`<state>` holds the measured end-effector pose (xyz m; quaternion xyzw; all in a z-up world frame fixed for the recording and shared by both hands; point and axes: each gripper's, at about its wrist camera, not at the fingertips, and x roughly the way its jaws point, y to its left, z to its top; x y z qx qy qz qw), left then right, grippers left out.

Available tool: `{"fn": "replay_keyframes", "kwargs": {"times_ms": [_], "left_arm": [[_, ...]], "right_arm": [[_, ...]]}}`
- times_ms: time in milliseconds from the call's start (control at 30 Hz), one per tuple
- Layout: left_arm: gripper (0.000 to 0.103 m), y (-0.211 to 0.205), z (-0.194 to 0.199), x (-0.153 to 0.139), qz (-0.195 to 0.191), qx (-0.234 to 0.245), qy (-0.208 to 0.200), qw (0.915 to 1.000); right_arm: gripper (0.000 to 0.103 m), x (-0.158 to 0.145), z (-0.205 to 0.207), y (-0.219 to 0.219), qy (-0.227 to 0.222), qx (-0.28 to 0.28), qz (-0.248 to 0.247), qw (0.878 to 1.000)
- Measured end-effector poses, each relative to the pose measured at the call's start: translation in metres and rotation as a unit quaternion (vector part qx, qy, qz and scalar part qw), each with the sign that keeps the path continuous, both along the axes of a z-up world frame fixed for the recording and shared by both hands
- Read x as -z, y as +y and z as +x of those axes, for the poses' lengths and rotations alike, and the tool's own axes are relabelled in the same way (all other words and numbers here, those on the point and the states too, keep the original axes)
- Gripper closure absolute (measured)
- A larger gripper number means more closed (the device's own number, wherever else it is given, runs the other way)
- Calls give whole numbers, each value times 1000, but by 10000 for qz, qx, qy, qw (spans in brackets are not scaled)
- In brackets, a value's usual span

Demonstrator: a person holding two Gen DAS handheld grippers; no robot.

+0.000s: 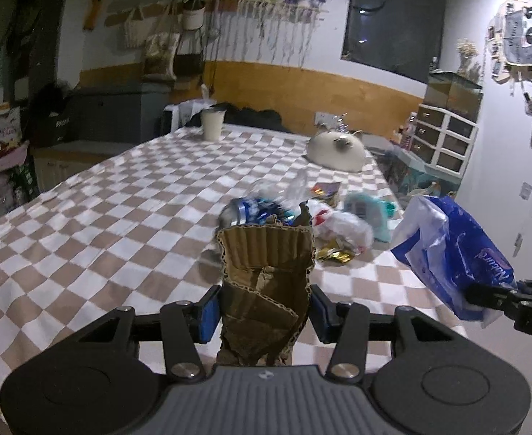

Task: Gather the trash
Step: 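Carry the cardboard and blue bag with both grippers over the floor bin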

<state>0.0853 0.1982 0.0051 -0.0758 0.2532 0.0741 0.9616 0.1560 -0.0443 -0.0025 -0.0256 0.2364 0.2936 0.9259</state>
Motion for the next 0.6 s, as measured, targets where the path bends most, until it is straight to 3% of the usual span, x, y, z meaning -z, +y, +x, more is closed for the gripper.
{"fn": "replay_keyframes", "kwargs": {"times_ms": [600], "left_arm": [[52,-109,20,-7,12,994,-187,9949]], "right_arm": [[78,-9,-26,-106,-149,1227,167,9922]]}}
